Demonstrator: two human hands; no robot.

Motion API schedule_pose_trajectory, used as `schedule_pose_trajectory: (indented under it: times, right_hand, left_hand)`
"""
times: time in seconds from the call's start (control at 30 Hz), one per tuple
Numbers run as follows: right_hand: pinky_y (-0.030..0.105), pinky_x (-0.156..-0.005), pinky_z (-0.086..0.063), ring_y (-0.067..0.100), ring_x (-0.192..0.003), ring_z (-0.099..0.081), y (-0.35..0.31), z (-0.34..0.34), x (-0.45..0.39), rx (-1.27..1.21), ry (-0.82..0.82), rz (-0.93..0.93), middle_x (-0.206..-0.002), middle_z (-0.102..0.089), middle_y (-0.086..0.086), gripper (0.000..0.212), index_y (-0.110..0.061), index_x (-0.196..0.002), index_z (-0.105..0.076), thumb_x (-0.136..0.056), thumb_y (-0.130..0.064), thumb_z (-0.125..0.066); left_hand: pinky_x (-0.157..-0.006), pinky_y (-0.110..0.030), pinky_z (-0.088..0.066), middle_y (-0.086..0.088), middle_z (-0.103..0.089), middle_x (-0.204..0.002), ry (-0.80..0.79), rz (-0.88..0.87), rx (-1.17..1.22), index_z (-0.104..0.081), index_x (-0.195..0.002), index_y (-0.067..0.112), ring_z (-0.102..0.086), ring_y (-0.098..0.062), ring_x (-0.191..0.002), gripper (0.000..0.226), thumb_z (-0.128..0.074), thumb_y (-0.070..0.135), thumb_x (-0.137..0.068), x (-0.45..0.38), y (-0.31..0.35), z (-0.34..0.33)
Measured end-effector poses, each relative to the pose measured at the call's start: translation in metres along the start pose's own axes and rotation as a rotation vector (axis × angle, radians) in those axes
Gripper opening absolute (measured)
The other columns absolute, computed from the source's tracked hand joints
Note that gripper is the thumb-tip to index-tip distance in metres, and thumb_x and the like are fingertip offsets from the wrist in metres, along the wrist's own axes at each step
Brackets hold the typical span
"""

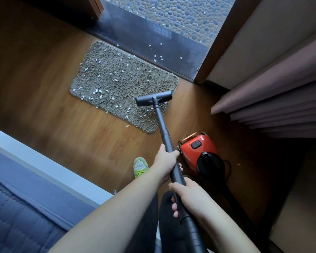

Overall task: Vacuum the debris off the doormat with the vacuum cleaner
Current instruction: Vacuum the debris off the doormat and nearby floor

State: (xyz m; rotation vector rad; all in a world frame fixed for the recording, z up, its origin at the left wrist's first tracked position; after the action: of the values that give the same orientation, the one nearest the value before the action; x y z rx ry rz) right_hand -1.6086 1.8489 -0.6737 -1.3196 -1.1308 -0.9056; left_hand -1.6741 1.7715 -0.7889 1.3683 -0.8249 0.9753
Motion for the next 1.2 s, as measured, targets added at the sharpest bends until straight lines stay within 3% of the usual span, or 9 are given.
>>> schedule_pose_trajectory:
  times: [0.2, 0.5, 0.57, 0.7, 0.9, 1.07, 1.2]
  right_hand:
    - [0.019, -0.036, -0.043, 0.013, -0.032, -0.050, -0.025, -0.016, -0.013, -0.062, -0.042, 0.010, -0.069, -0.050, 0.014, 0.005, -0.006, -0.093, -0.047, -0.094, -0.010, -0.050]
    - [0.020, -0.036, -0.043, 0.013, -0.035, -0.049, -0.012, -0.008, -0.015, -0.104, -0.039, -0.055, -0.073, -0.047, 0.014, 0.007, -0.009, -0.096, -0.045, -0.095, -0.012, -0.051]
    - [0.020, -0.037, -0.043, 0.013, -0.036, -0.049, -0.004, -0.004, -0.008, -0.090, -0.042, -0.068, -0.071, -0.047, 0.013, 0.006, -0.009, -0.098, -0.045, -0.096, -0.012, -0.050]
    - [0.023, -0.039, -0.044, 0.014, -0.038, -0.050, 0.007, 0.001, 0.009, -0.031, -0.038, -0.068, -0.068, -0.048, 0.013, 0.004, -0.010, -0.100, -0.047, -0.096, -0.010, -0.047]
    - [0.024, -0.038, -0.045, 0.015, -0.039, -0.050, 0.007, -0.007, 0.019, 0.091, -0.048, -0.059, -0.061, -0.048, 0.011, 0.005, -0.009, -0.099, -0.045, -0.096, -0.011, -0.047]
    - [0.024, -0.039, -0.044, 0.015, -0.037, -0.050, -0.017, -0.026, 0.001, 0.140, -0.051, -0.055, -0.065, -0.047, 0.013, 0.007, -0.010, -0.093, -0.043, -0.094, -0.012, -0.049]
    - [0.020, -0.038, -0.042, 0.018, -0.034, -0.049, -0.034, -0.045, -0.011, 0.249, -0.085, -0.071, -0.056, -0.051, 0.012, 0.009, -0.011, -0.089, -0.042, -0.095, -0.014, -0.047]
  left_hand:
    - [-0.045, -0.029, -0.047, -0.017, -0.047, -0.078, 0.000, -0.005, -0.024, -0.042, -0.097, 0.010, -0.052, -0.022, -0.038, 0.016, -0.053, 0.003, -0.087, -0.015, 0.022, 0.011]
    - [-0.041, -0.029, -0.050, -0.017, -0.047, -0.079, -0.036, 0.084, -0.015, -0.038, -0.114, 0.013, -0.051, -0.024, -0.046, 0.030, -0.054, 0.004, -0.091, -0.009, 0.011, -0.005]
    - [-0.047, -0.032, -0.055, -0.018, -0.053, -0.083, -0.042, 0.114, -0.003, -0.033, -0.115, 0.023, -0.054, -0.025, -0.051, 0.039, -0.056, 0.005, -0.090, -0.002, -0.001, -0.009]
    - [-0.072, -0.047, -0.061, -0.019, -0.062, -0.094, -0.028, 0.105, -0.048, -0.038, -0.120, 0.027, -0.063, -0.031, -0.067, 0.043, -0.057, 0.013, -0.084, 0.008, -0.019, -0.010]
    - [-0.067, -0.047, -0.060, -0.019, -0.058, -0.087, -0.001, 0.107, 0.020, -0.036, -0.115, 0.025, -0.060, -0.030, -0.062, 0.036, -0.053, 0.013, -0.086, 0.019, -0.028, 0.006]
    - [-0.049, -0.031, -0.053, -0.015, -0.052, -0.079, 0.045, 0.069, 0.080, -0.042, -0.122, 0.010, -0.058, -0.022, -0.047, 0.034, -0.052, 0.009, -0.089, 0.001, -0.004, 0.032]
    - [-0.044, -0.027, -0.050, -0.016, -0.050, -0.082, 0.081, 0.095, 0.140, -0.043, -0.122, 0.008, -0.057, -0.022, -0.048, 0.034, -0.053, 0.009, -0.090, -0.011, 0.005, 0.057]
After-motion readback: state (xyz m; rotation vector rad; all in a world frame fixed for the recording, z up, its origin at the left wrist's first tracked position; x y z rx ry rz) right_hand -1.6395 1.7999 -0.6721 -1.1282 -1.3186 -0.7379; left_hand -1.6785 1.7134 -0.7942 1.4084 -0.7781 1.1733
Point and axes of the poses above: each hand's wrist, its own x-axis away from the middle knuckle, its own z-axis out of the back of the hand, y = z × x, the point moved 10 cm from there along -x, towards the middle knuckle
